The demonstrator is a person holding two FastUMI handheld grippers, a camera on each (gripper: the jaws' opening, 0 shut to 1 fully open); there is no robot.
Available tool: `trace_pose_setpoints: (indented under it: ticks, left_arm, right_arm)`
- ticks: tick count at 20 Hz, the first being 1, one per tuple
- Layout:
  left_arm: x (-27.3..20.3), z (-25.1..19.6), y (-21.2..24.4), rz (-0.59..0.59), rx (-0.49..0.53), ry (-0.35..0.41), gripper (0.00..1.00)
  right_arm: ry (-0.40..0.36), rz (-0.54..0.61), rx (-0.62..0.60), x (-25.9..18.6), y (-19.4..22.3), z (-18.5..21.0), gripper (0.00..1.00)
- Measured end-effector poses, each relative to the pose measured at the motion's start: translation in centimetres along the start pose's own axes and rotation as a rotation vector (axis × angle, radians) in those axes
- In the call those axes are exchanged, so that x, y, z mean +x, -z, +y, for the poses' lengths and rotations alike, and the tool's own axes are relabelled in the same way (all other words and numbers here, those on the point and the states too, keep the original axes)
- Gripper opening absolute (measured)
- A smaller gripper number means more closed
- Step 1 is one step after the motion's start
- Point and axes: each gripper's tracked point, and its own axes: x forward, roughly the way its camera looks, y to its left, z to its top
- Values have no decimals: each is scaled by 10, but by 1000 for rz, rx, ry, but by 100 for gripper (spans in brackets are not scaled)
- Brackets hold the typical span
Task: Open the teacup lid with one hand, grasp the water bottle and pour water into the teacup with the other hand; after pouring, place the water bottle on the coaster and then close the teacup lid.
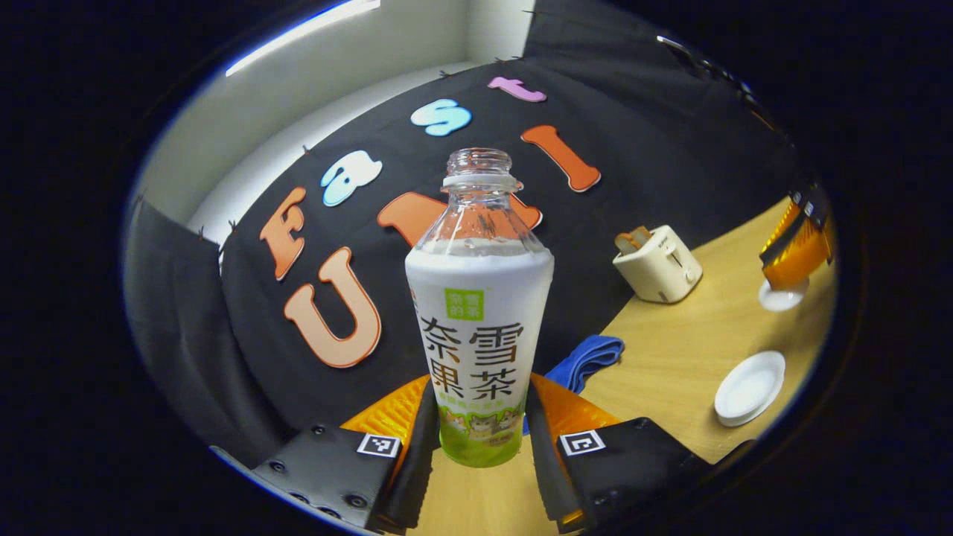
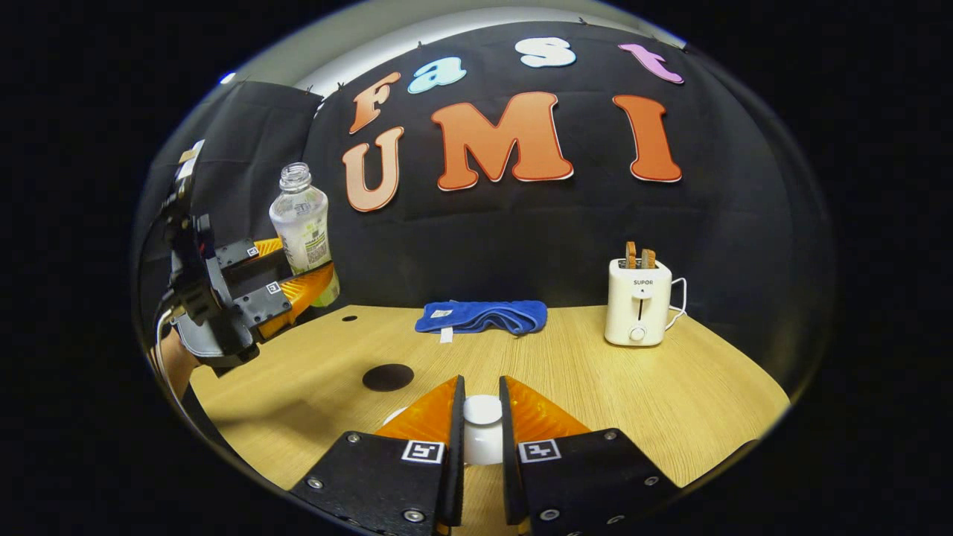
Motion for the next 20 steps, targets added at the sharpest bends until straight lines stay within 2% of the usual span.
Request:
trace_pose_setpoints:
  ticks: [3,4,5,6,8,9,11,12,13,14,15,20]
  left_arm:
    - [4,-2,6,26,-212,7,63]
    - [8,-4,12,45,-293,13,59]
    - [10,-5,16,61,-355,16,63]
    - [14,-4,18,74,-404,5,60]
    - [25,-14,24,100,-488,6,60]
    - [30,-17,27,112,-517,9,63]
    - [28,-25,32,143,-559,26,63]
    - [23,-25,33,157,-582,28,63]
    - [24,-28,37,172,-608,33,63]
    - [26,-33,45,186,-629,33,60]
    - [28,-39,50,196,-649,38,63]
    - [31,-62,85,267,-694,75,63]
  right_arm:
    - [-2,-8,-7,2,-5,6,22]
    - [-5,-9,-6,3,-6,7,22]
    - [-10,-6,-6,3,-5,11,22]
    - [-13,-4,-7,5,-4,13,22]
    - [-19,2,-13,7,-3,17,22]
    - [-23,2,-14,7,-3,19,22]
    - [-33,3,-15,7,-3,24,22]
    - [-36,8,-14,9,-1,25,17]
    - [-37,13,-14,10,2,27,22]
    - [-39,16,-16,11,2,29,22]
    - [-42,18,-21,10,3,30,22]
    - [-54,25,-18,13,6,35,22]
